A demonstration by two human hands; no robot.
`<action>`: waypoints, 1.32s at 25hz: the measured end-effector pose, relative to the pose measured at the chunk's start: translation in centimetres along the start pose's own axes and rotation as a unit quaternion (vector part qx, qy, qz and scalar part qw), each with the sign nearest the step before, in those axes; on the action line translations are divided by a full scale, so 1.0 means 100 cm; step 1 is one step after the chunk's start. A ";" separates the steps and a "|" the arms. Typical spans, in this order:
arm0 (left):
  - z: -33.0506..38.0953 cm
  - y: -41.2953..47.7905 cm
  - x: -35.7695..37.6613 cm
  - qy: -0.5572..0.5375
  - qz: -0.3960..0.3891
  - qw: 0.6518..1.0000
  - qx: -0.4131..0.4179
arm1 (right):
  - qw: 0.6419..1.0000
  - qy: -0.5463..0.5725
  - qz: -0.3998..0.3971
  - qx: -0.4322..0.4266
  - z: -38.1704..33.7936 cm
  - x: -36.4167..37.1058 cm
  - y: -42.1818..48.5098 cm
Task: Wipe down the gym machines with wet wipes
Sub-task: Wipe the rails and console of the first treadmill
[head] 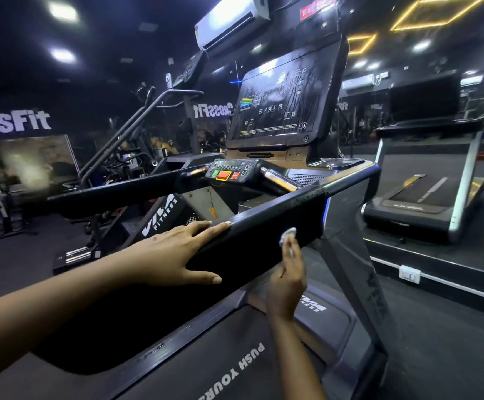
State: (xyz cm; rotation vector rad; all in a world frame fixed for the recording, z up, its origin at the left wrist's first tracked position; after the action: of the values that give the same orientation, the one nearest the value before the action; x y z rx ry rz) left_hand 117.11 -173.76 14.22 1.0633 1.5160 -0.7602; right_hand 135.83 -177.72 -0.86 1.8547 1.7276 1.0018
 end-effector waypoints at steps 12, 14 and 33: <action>-0.001 -0.001 0.001 0.011 0.003 1.000 -0.008 | 0.992 0.103 -0.048 -0.049 -0.075 -0.006 -0.080; -0.002 0.000 0.002 0.010 0.003 1.000 -0.009 | 0.997 0.072 0.000 -0.024 -0.053 -0.005 -0.063; 0.003 0.010 -0.003 -0.008 -0.007 0.999 -0.036 | 0.947 0.003 -0.151 -0.283 -0.050 0.004 0.043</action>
State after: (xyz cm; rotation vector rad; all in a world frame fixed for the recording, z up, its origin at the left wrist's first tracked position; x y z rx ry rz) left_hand 118.14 -173.74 14.55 0.9925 1.5272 -0.7175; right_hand 135.06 -178.81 5.66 1.1876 1.4593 1.2120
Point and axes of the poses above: each hand's wrist, its own y-axis towards the middle knuckle, its own x-axis out of the palm, z = x × y, the point moved 2 cm from there along y, towards the middle knuckle, and after that the axes turned 3 degrees about z, right-handed, at the moved point
